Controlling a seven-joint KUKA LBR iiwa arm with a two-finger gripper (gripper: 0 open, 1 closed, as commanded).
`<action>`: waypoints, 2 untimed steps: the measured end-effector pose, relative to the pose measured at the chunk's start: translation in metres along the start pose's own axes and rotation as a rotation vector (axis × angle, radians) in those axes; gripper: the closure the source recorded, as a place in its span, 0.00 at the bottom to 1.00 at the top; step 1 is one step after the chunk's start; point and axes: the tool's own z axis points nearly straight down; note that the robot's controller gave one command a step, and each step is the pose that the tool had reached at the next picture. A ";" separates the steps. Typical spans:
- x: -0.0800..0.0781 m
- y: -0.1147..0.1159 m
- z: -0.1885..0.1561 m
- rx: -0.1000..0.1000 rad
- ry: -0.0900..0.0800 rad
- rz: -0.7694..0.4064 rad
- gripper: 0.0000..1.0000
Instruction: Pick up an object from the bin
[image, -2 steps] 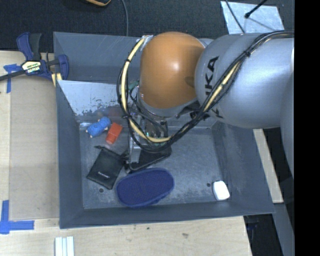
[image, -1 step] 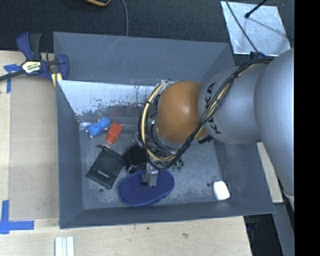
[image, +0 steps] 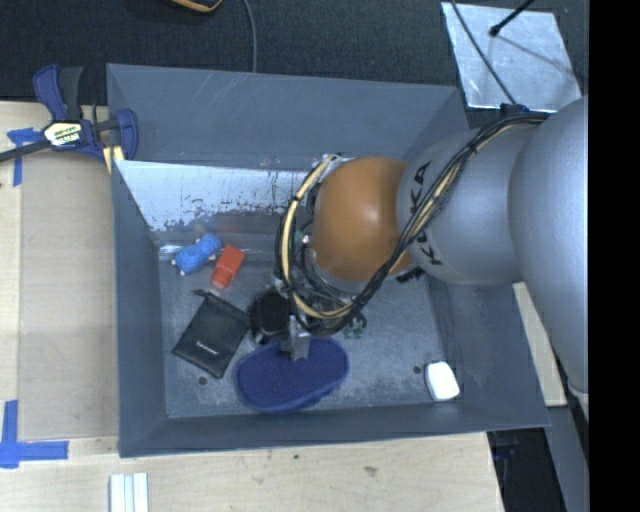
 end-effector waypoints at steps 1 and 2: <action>0.060 0.018 -0.051 0.005 0.021 -0.002 1.00; 0.039 0.002 -0.153 0.006 0.017 0.014 1.00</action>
Offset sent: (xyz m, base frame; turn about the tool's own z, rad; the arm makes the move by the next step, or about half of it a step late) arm -0.0611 0.0084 0.0486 0.0001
